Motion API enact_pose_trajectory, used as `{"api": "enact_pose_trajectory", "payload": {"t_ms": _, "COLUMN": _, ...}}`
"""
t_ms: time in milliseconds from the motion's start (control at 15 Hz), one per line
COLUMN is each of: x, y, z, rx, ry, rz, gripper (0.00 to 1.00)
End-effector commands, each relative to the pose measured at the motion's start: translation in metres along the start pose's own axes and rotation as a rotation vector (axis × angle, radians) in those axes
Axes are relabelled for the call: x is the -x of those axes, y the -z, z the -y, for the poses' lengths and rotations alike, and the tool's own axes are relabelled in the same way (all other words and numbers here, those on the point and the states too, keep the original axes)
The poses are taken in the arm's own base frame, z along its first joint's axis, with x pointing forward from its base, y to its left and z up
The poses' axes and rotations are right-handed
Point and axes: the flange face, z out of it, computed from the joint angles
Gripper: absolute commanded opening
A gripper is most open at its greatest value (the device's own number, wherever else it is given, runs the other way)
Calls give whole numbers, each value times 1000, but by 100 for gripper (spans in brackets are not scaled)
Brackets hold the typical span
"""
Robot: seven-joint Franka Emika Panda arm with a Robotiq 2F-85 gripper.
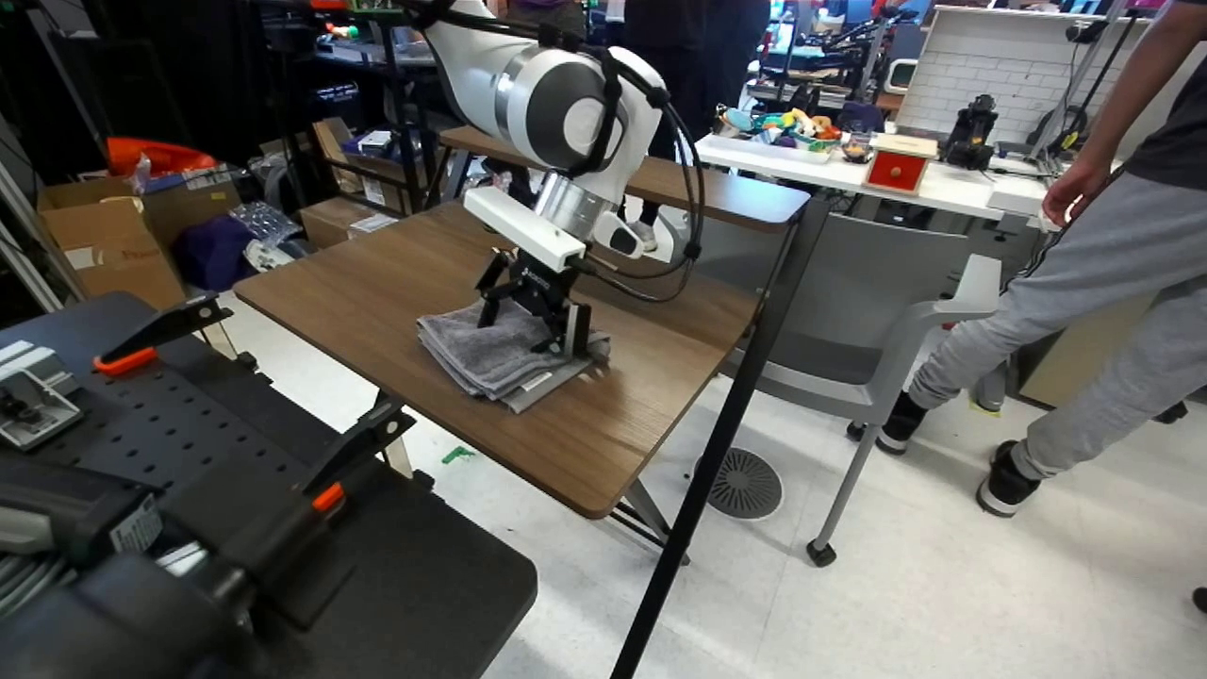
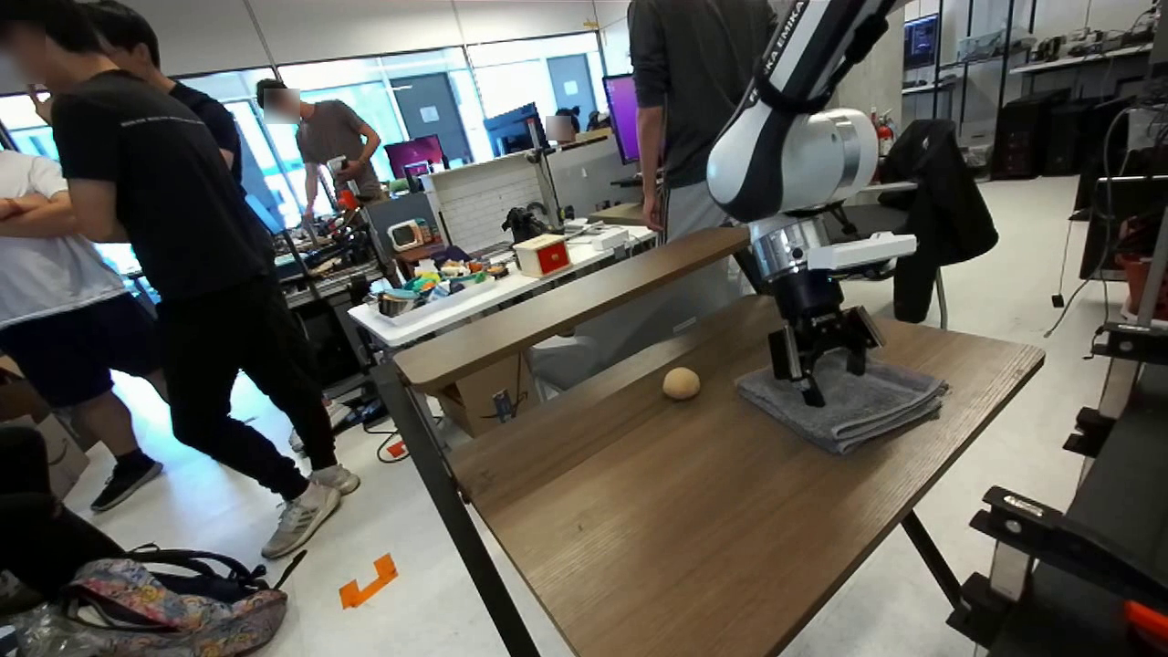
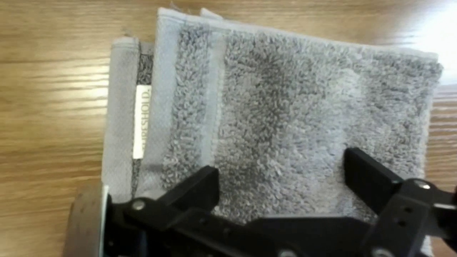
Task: Move the brown plushie to the left, then use the towel to wipe the table
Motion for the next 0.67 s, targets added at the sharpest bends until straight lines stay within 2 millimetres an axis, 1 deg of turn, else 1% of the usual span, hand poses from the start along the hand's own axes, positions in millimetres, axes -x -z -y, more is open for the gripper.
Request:
{"api": "enact_pose_trajectory", "payload": {"t_ms": 0, "x": -6, "y": 11, "z": -18, "rx": 56, "ry": -69, "rz": -88, "gripper": 100}}
{"api": "enact_pose_trajectory", "payload": {"t_ms": 133, "x": 4, "y": 38, "z": 5, "rx": -9, "ry": -47, "rz": -109, "gripper": 100}}
{"api": "enact_pose_trajectory", "payload": {"t_ms": 267, "x": 23, "y": 76, "z": 36, "rx": -59, "ry": 27, "rz": -205, "gripper": 100}}
{"api": "enact_pose_trajectory", "payload": {"t_ms": 400, "x": 37, "y": 104, "z": 60, "rx": -107, "ry": 74, "rz": -278, "gripper": 100}}
{"api": "enact_pose_trajectory", "payload": {"t_ms": 600, "x": 72, "y": 151, "z": 98, "rx": -192, "ry": 166, "rz": -365, "gripper": 100}}
